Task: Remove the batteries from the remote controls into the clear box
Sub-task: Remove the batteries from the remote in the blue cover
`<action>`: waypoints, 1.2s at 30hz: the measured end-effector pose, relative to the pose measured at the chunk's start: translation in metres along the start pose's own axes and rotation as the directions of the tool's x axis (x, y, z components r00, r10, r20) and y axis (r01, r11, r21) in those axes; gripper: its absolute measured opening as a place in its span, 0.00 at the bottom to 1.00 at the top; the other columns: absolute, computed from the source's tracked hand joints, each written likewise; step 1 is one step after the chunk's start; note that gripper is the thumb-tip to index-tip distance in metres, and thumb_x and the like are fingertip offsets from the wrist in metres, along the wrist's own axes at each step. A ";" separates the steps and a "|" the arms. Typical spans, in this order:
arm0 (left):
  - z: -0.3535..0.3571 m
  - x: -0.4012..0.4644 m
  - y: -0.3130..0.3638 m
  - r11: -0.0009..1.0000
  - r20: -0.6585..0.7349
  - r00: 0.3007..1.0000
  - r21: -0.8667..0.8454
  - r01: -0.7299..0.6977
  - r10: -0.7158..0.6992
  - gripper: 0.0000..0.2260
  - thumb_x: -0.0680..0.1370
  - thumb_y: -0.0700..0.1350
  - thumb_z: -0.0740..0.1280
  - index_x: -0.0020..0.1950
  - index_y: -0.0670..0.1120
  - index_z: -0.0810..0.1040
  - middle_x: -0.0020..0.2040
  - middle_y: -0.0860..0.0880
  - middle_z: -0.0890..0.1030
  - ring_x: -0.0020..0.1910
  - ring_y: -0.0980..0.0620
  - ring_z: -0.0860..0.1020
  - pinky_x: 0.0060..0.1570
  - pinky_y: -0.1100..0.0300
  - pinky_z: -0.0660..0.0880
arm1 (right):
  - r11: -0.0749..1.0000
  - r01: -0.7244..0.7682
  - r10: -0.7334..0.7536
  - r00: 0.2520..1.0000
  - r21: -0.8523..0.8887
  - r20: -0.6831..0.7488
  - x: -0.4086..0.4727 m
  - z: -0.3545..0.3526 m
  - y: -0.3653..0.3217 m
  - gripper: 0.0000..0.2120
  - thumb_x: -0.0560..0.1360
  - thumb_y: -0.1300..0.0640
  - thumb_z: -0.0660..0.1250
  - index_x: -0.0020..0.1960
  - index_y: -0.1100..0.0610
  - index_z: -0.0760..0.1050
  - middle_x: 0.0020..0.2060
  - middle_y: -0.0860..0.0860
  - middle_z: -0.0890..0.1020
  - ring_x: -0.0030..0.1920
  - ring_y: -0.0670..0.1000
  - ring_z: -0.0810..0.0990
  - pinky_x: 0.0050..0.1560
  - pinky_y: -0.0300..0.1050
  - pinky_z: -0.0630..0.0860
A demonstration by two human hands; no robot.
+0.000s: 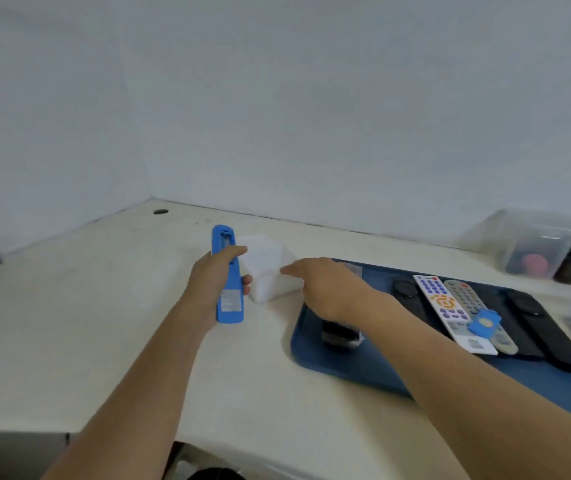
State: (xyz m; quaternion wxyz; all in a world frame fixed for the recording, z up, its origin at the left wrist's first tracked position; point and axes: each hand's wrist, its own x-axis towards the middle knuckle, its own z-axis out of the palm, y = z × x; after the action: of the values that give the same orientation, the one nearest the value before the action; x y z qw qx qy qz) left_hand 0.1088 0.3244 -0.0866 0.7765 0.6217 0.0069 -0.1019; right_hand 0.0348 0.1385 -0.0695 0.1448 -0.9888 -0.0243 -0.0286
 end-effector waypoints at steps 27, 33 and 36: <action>0.002 0.006 -0.030 0.879 0.124 0.915 0.256 -0.403 0.384 0.21 0.71 0.29 0.72 0.51 0.56 0.81 0.39 0.44 0.79 0.26 0.53 0.78 0.29 0.64 0.77 | 0.797 0.068 0.126 0.953 -0.600 0.275 0.051 -0.015 -0.039 0.15 0.70 0.67 0.74 0.34 0.58 0.69 0.31 0.51 0.73 0.36 0.53 0.75 0.29 0.42 0.69; 0.000 0.017 -0.031 0.916 0.050 0.945 0.234 -0.325 0.323 0.19 0.73 0.34 0.73 0.56 0.56 0.81 0.37 0.48 0.81 0.27 0.53 0.80 0.32 0.61 0.80 | 0.997 0.052 -0.049 0.996 -0.050 0.071 0.043 -0.027 -0.013 0.08 0.78 0.60 0.69 0.44 0.65 0.80 0.37 0.57 0.80 0.32 0.51 0.75 0.37 0.44 0.74; 0.000 0.025 -0.032 0.958 -0.023 0.975 0.194 -0.212 0.221 0.16 0.74 0.36 0.74 0.58 0.51 0.81 0.35 0.48 0.83 0.27 0.53 0.80 0.33 0.59 0.82 | 0.853 0.086 -0.069 0.996 0.515 -0.052 0.025 -0.032 0.004 0.06 0.79 0.61 0.67 0.51 0.59 0.83 0.39 0.53 0.85 0.31 0.45 0.76 0.32 0.38 0.72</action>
State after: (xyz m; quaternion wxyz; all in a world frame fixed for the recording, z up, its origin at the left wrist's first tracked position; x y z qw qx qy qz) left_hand 0.1278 0.3138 -0.1204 0.7197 0.6922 -0.0536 -0.0024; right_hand 0.0578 0.1262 -0.0382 0.4039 -0.9112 -0.0686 -0.0424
